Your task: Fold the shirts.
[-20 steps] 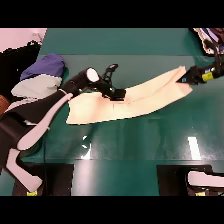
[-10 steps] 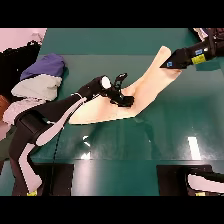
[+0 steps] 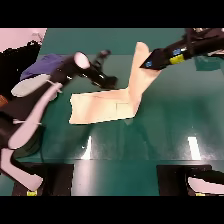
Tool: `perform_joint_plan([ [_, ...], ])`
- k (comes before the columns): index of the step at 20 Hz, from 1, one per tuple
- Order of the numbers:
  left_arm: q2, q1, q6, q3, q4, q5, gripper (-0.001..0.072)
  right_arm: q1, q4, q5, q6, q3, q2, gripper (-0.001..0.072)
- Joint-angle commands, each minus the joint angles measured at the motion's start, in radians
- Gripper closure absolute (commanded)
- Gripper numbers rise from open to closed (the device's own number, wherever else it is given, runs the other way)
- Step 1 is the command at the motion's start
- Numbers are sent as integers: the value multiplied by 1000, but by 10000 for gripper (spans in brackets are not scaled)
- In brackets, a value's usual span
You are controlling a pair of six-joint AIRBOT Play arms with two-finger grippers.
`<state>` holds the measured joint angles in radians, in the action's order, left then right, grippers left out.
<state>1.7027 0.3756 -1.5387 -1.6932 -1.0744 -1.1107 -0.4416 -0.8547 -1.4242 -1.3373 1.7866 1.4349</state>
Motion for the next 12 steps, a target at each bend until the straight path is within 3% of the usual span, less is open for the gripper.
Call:
perform_joint_plan([
  [1,-175,-186,2,-4,-151,-80,686,-168,14,160,8,1,73,695],
  [4,-301,-325,3,-4,-183,-97,686,-336,164,368,135,2,198,678],
  [6,-358,-391,3,-4,-183,-111,686,-423,224,478,192,2,271,335],
  [8,-385,-428,3,-5,-183,-133,686,-458,225,486,214,2,300,323],
  [10,-391,-435,15,-4,-182,-163,686,-432,143,404,204,1,283,347],
  [12,-391,-431,28,-1,-173,-196,685,-369,10,282,125,-13,250,355],
])
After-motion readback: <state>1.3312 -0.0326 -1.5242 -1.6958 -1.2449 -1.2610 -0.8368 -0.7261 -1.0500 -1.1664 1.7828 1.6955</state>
